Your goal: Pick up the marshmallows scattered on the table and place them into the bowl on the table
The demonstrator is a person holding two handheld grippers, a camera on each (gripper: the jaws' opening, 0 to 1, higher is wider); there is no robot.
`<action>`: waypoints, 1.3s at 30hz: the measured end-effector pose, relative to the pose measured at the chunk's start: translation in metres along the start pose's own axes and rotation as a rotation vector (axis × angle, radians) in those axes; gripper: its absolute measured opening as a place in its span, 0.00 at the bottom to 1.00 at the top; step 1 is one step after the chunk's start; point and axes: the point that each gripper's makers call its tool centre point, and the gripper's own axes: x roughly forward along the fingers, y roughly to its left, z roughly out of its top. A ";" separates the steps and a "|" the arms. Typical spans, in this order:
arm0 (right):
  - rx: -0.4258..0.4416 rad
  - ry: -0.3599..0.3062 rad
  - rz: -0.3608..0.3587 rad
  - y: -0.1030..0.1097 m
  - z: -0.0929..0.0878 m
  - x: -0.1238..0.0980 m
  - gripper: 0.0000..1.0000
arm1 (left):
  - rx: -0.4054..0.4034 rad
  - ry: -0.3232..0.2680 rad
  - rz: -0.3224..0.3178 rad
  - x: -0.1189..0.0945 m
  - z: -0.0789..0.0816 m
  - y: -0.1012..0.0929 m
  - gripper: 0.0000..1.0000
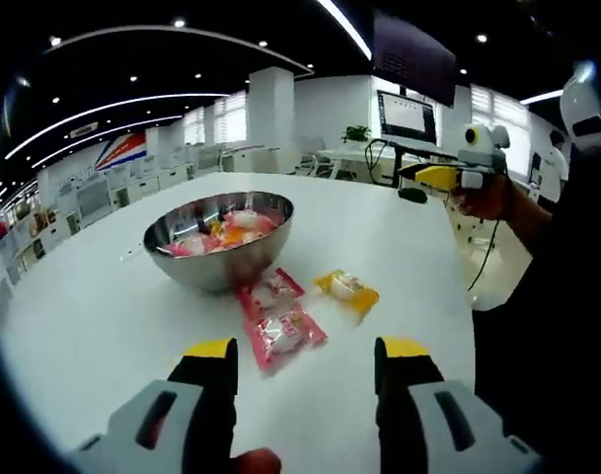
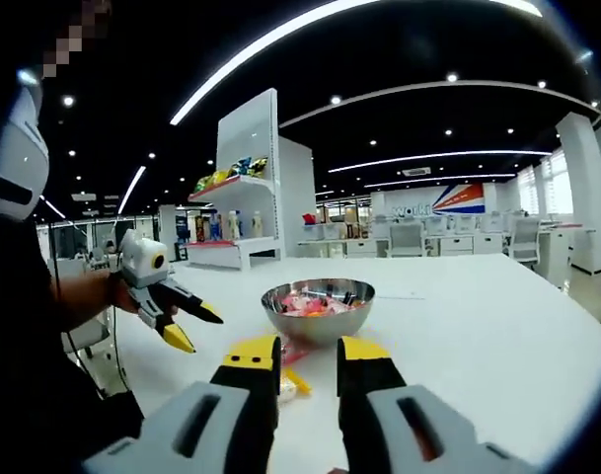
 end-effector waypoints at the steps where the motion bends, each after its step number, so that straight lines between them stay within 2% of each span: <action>1: 0.007 0.003 0.003 0.001 -0.002 0.000 0.23 | 0.029 0.015 -0.006 0.003 0.000 0.000 0.56; 6: 0.016 0.007 0.003 -0.001 -0.005 -0.002 0.23 | 0.105 0.035 -0.046 0.011 0.006 0.005 0.51; 12: 0.034 0.021 -0.003 -0.004 -0.010 -0.003 0.22 | 0.209 0.102 -0.119 0.019 0.004 0.006 0.50; 17: -0.024 0.066 0.045 0.004 -0.016 -0.005 0.22 | 0.299 0.154 -0.191 0.028 0.002 0.005 0.48; 21: -0.060 0.127 0.107 0.017 -0.026 -0.005 0.22 | 0.328 0.178 -0.218 0.035 0.003 -0.001 0.48; 26: -0.090 0.181 0.166 0.030 -0.038 -0.007 0.22 | 0.357 0.222 -0.253 0.042 -0.002 0.002 0.47; 35: -0.083 0.212 0.184 0.032 -0.046 -0.011 0.22 | 0.432 0.292 -0.326 0.053 -0.008 -0.001 0.45; 39: -0.075 0.213 0.186 0.032 -0.049 -0.011 0.21 | 0.452 0.300 -0.339 0.058 -0.005 0.004 0.42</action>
